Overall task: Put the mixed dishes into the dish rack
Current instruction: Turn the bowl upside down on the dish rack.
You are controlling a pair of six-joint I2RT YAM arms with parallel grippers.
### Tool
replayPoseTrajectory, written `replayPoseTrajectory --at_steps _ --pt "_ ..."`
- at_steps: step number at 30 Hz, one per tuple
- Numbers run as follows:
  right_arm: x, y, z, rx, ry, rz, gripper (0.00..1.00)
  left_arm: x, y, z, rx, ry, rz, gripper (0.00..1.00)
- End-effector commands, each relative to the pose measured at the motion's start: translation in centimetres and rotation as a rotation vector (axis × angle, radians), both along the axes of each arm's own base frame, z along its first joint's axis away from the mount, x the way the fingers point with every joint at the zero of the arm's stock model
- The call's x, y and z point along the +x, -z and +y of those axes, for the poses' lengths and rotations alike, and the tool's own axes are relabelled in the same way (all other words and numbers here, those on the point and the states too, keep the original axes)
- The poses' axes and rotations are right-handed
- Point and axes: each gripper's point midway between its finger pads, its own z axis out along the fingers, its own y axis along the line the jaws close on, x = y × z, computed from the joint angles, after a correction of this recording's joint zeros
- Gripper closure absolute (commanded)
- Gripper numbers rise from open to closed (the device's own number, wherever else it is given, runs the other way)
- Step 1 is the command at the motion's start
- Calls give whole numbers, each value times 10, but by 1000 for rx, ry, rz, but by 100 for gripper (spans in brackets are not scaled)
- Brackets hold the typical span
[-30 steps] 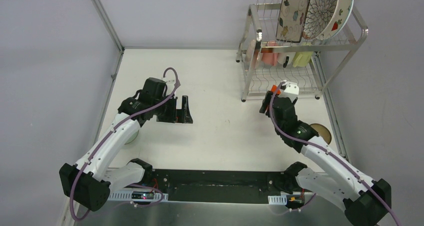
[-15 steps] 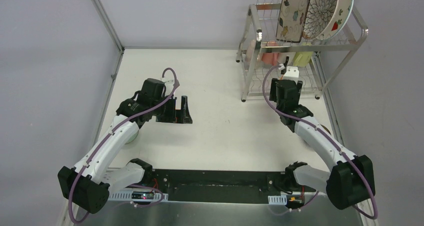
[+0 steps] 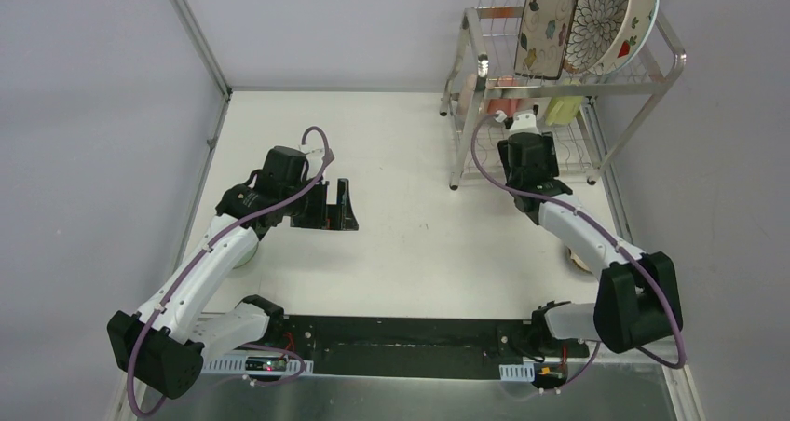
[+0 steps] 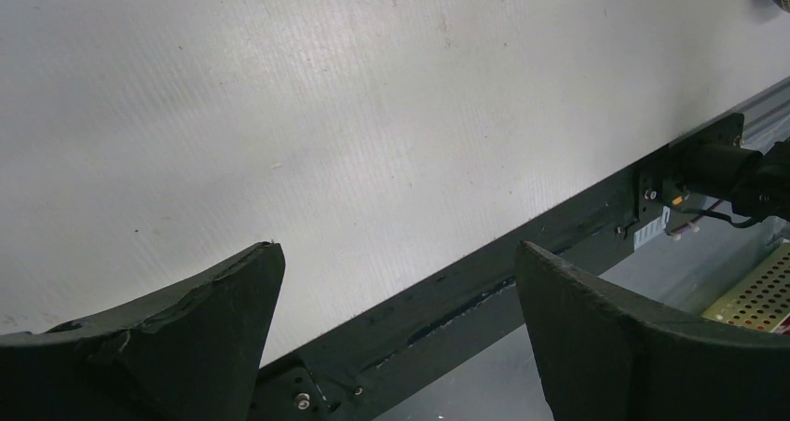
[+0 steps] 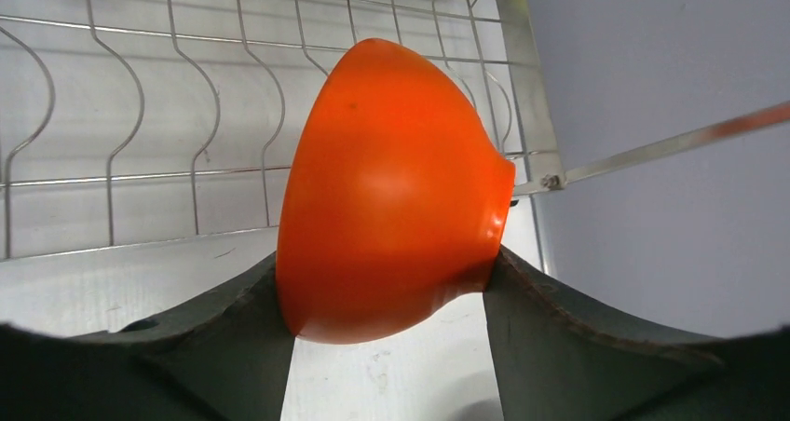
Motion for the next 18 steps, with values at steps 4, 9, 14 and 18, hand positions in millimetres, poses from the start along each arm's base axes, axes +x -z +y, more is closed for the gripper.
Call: replayPoseTrajectory --at_steps 4,9,14,18 --pt "36 -34 -9 -168 15 -29 62 6 -3 5 19 -22 -47 1" --pt "51 -12 -16 -306 10 101 62 7 -4 7 25 -30 -56 1" --pt "61 -1 -22 -357 4 158 62 7 -4 8 27 -33 -59 1" --pt "66 7 -25 -378 -5 207 61 7 -5 9 26 -35 -64 1"
